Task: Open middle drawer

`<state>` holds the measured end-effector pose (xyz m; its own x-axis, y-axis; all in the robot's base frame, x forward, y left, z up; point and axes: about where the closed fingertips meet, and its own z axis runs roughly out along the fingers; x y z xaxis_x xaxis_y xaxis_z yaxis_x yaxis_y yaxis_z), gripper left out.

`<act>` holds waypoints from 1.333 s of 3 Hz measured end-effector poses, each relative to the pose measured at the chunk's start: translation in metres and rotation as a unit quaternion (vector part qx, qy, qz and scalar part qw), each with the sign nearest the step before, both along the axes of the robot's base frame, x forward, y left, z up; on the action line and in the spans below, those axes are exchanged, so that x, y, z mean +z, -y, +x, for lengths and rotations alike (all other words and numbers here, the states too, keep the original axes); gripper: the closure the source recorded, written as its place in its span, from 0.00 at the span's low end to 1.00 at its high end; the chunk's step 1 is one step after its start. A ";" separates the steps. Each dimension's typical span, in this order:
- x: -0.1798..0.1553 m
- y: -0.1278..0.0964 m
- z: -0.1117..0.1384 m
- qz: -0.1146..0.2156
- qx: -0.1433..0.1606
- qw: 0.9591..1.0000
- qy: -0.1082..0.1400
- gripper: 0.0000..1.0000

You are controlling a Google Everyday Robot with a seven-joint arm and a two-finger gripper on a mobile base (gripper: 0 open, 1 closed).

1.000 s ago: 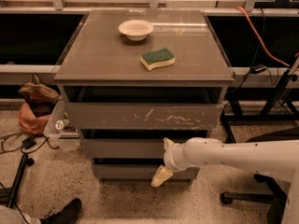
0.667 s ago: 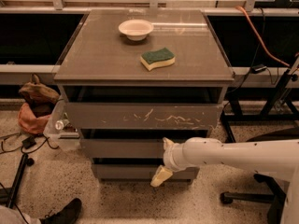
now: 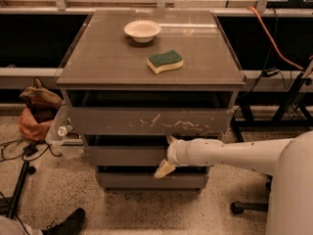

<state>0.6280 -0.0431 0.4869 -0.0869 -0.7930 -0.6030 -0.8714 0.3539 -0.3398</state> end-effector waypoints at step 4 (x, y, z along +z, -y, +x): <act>-0.081 -0.020 0.034 0.009 0.010 0.999 -0.041 0.00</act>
Offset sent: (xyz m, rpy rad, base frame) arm 0.0109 -0.0033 -0.0213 0.0431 0.0178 -0.0167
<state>0.6621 -0.0229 0.4056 -0.1221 -0.7842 -0.6084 -0.9029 0.3422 -0.2600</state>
